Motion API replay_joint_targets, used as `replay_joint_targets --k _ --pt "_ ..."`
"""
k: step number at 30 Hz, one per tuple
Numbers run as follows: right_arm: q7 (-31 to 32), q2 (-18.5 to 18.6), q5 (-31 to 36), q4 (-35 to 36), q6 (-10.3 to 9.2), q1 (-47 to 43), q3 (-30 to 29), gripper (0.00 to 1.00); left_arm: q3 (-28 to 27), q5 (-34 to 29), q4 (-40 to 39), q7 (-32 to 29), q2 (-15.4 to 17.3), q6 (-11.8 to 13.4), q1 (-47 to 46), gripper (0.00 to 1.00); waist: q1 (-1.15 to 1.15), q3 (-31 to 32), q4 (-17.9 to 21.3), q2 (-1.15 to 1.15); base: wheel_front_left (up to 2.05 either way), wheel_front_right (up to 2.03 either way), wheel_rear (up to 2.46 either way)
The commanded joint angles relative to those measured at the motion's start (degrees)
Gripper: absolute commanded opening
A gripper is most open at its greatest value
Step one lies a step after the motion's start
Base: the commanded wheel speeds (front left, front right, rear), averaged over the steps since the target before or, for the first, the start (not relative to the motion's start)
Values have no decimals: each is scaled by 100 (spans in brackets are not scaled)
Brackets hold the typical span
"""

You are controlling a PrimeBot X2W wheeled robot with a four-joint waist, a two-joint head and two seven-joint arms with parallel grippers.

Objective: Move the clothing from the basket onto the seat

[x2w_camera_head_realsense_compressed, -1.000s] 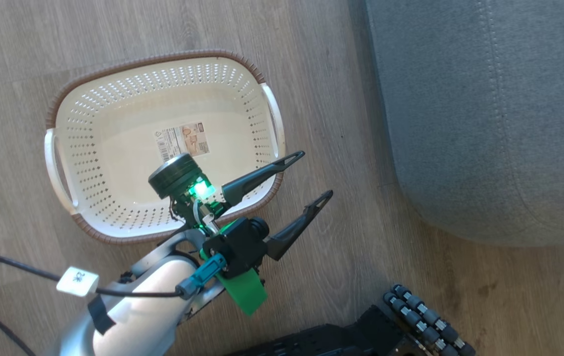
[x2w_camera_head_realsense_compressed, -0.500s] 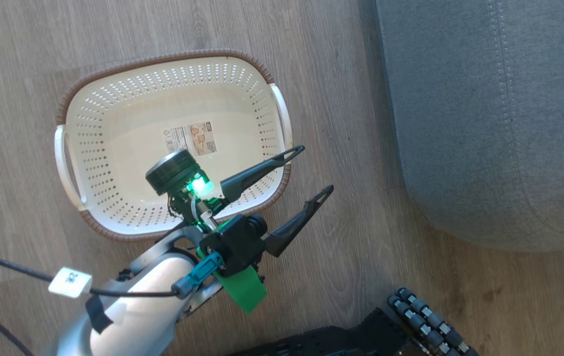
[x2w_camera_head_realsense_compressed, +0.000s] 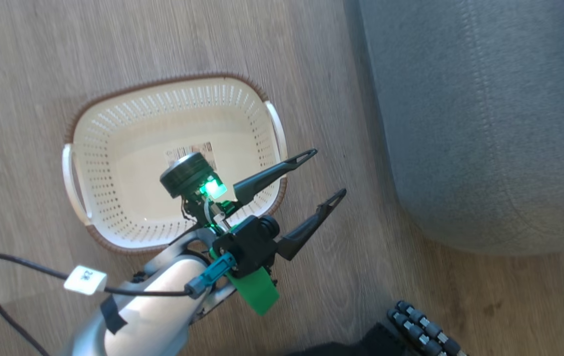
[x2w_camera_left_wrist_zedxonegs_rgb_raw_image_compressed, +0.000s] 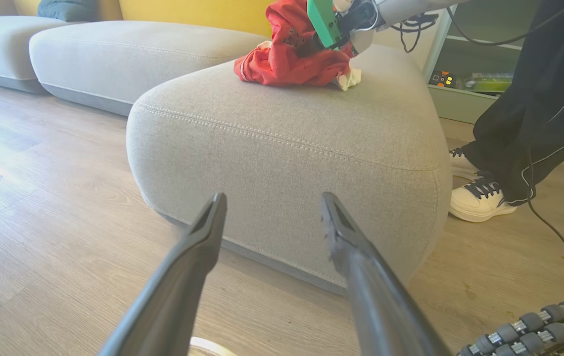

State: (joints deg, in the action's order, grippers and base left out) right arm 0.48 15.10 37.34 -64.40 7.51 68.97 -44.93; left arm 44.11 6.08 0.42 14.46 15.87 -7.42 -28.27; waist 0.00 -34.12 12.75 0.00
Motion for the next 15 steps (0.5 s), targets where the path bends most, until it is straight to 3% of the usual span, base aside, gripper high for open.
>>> replay_joint_targets --k 1,7,15 --pt "83 166 46 25 -2 -31 105 100 -153 40 -161 54 -42 -7 48 100 0 190 10 0 0 0 0" --pt "481 375 -17 -690 -2 31 509 100 -216 76 -74 54 -258 -7 253 100 0 694 27 0 0 0 0" --pt "833 581 -285 -924 -2 392 943 100 -274 79 4 54 -402 -7 465 100 0 1043 -1 0 0 0 0"
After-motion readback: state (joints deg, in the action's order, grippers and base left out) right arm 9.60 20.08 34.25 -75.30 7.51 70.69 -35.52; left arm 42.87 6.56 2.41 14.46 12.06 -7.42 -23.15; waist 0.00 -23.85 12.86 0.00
